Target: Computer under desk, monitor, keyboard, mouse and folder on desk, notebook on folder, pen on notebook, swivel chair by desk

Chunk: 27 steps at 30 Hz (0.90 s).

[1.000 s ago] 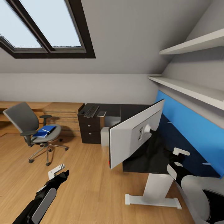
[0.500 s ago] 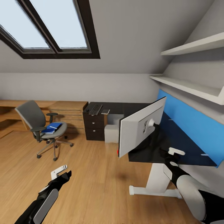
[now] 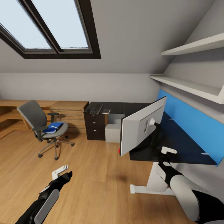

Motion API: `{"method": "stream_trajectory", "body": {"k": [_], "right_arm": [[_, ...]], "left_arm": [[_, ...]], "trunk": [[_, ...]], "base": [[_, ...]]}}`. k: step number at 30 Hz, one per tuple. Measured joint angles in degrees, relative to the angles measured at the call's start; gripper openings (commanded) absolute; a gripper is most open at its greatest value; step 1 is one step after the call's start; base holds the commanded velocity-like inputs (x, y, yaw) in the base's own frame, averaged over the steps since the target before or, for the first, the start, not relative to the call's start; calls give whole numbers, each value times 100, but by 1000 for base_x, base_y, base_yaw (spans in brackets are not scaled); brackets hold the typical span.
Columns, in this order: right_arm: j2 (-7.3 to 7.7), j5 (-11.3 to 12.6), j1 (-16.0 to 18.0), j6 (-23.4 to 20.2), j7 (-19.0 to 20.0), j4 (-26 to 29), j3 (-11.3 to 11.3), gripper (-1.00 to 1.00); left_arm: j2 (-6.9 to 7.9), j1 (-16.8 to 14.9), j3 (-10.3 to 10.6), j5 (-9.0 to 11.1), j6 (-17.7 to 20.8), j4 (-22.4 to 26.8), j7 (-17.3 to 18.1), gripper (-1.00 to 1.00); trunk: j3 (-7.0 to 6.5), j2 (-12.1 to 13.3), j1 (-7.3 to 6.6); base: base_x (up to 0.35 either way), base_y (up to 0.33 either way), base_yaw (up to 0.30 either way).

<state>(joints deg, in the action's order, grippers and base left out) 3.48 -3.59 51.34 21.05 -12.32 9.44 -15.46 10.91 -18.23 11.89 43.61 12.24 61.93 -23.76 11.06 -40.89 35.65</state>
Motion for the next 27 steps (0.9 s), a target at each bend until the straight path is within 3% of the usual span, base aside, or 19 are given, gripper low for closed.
{"method": "stream_trajectory", "body": {"k": [9, 22, 27], "right_arm": [[-111, -172, 0, 235, -18, -26, 39, 100], [-83, -182, 0, 322, -57, -40, 41, 100], [-83, -182, 0, 323, -58, -40, 41, 100]], "left_arm": [[0, 0, 216, -5, -2, -1, 1, 100], [0, 1, 539, -14, -11, -1, -20, 100], [0, 1, 560, -22, -11, 1, -19, 100]], "trunk": [[0, -1, -2], [0, -1, -1], [0, -1, -1]], "base": [[200, 21, 0], [100, 1, 0], [107, 0, 0]]}}
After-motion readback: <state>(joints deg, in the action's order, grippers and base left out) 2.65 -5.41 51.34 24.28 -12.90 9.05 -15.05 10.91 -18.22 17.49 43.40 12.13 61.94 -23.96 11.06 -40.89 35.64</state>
